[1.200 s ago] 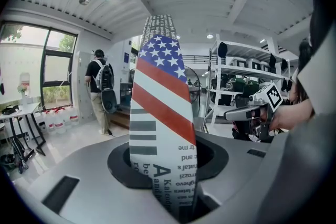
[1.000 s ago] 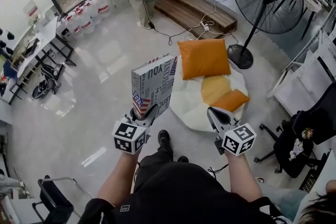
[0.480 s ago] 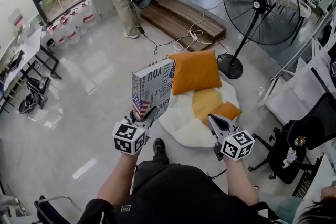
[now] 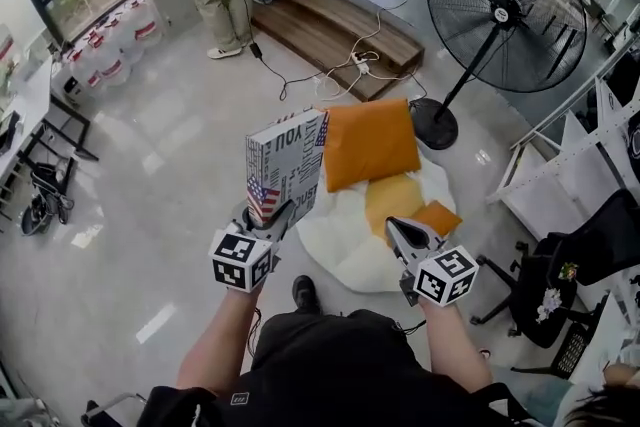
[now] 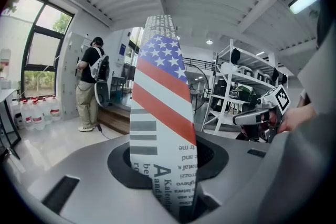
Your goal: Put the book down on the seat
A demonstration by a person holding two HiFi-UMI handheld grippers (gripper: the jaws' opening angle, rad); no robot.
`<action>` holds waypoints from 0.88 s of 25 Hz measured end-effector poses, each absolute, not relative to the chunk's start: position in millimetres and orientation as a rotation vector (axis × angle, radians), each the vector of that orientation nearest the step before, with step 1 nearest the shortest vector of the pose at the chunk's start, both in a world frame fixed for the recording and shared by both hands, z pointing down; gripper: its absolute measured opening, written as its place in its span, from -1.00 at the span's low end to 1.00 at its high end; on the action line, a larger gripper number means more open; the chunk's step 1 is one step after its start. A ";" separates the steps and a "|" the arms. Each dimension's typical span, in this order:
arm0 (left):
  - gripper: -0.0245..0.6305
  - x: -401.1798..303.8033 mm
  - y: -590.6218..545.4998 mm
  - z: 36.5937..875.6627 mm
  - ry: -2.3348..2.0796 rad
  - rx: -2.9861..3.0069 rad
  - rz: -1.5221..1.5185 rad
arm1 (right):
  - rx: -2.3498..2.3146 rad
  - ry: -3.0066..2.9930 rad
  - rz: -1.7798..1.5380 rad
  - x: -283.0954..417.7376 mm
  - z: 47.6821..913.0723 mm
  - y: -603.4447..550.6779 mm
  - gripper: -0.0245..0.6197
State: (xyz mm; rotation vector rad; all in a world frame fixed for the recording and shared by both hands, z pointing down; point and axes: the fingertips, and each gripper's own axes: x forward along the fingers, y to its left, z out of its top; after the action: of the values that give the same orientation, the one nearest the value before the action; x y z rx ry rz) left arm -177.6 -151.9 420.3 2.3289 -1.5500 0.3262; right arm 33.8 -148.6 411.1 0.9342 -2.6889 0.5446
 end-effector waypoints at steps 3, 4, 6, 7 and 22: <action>-0.44 -185.8 -165.0 431.2 -1.552 2.320 0.335 | 0.946 -2.690 0.554 27.1 420.0 -160.5 -0.88; -0.44 -189.2 -168.7 431.1 -1.551 2.309 0.330 | 0.943 -2.688 0.563 23.3 419.5 -163.9 -0.88; -0.44 -193.6 -174.8 430.0 -1.546 2.296 0.315 | 0.929 -2.684 0.568 16.9 418.2 -170.0 -0.88; -0.44 -194.5 -178.1 430.6 -1.545 2.292 0.316 | 0.923 -2.683 0.566 15.1 418.3 -174.1 -0.88; -0.44 -121.1 -215.5 429.6 -1.491 2.257 0.445 | 0.867 -2.725 0.694 62.1 431.6 -216.7 -0.88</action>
State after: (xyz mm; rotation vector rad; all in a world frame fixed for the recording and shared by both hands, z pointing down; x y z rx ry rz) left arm -121.1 -215.5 429.6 2.2575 -1.4909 0.4449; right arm 62.1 -216.7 431.6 0.8673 -2.7254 0.6942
